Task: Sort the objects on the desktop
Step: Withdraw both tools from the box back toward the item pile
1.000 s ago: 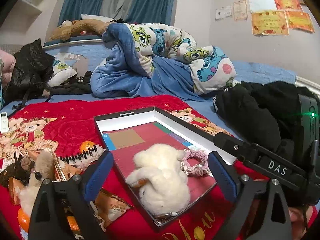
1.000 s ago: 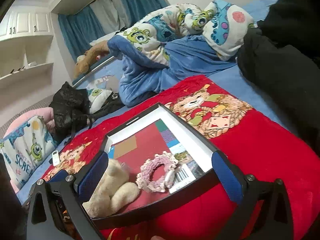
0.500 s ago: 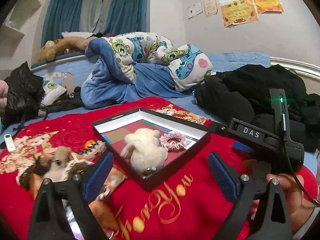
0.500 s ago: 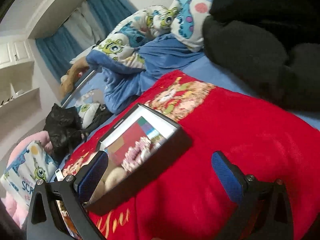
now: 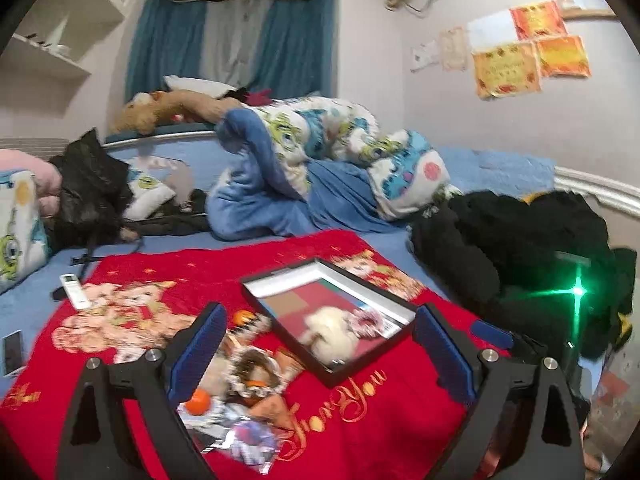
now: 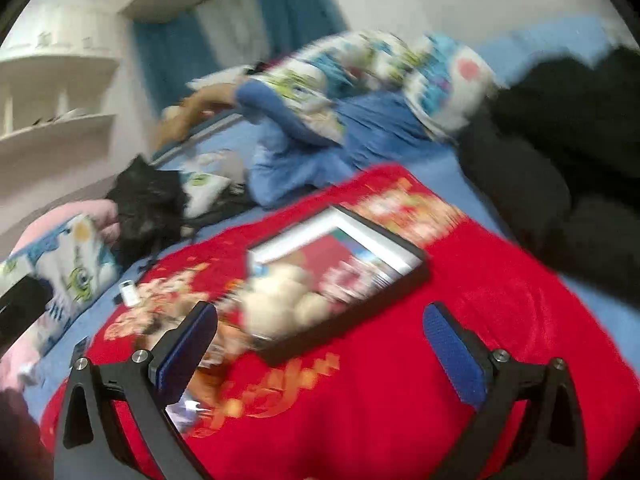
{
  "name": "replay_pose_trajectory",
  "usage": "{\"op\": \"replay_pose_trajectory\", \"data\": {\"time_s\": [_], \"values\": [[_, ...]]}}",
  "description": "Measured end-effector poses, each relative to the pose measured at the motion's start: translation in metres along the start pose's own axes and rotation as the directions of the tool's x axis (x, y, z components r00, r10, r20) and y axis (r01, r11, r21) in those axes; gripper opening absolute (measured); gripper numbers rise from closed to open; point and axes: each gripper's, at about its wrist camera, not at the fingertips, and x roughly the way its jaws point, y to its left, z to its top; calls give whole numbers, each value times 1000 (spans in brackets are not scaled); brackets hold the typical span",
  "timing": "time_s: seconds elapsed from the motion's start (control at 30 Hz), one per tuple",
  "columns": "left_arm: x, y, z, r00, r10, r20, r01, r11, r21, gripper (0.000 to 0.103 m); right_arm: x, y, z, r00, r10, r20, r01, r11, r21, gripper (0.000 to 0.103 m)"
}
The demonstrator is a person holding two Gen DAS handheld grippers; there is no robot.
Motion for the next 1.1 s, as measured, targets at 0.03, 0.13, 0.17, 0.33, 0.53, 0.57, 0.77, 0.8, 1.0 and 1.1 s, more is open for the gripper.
{"op": "replay_pose_trajectory", "data": {"time_s": [0.03, 0.13, 0.17, 0.33, 0.53, 0.57, 0.77, 0.8, 1.0, 1.1], "values": [[-5, 4, 7, 1000, 14, 3, -14, 1000, -7, 96, -3, 12, 7, 1000, 15, 8, -15, 1000, 3, 103], [-14, 21, 29, 998, 62, 13, -61, 998, -21, 96, -6, 37, 24, 997, 64, 41, -65, 997, 39, 103], [-16, 26, 35, 996, 83, 16, -83, 996, -24, 96, -5, 43, 28, 996, 73, 51, -76, 996, 43, 103], [-26, 66, 48, 984, 172, 46, -169, 984, -55, 96, 16, 76, 39, 991, 102, 83, -107, 993, 56, 103], [-25, 125, 18, 988, 148, 41, -140, 978, -155, 96, 57, 103, 13, 984, 173, 43, -174, 985, 18, 103], [-21, 131, 12, 987, 156, 37, -149, 977, -150, 96, 63, 108, 7, 987, 162, 21, -162, 987, -19, 103], [23, 143, -27, 992, 116, -48, -120, 990, -76, 96, 73, 101, -22, 982, 151, -114, -156, 987, -40, 90], [31, 143, -36, 991, 119, -67, -123, 991, -52, 96, 74, 98, -27, 980, 146, -132, -152, 988, -36, 89], [77, 157, -73, 973, 54, -225, -75, 993, -86, 96, 89, 87, -55, 953, 157, -259, -164, 986, -5, 79], [93, 167, -84, 961, 54, -271, -91, 988, -128, 95, 95, 84, -61, 937, 162, -309, -164, 986, 19, 78]]}}
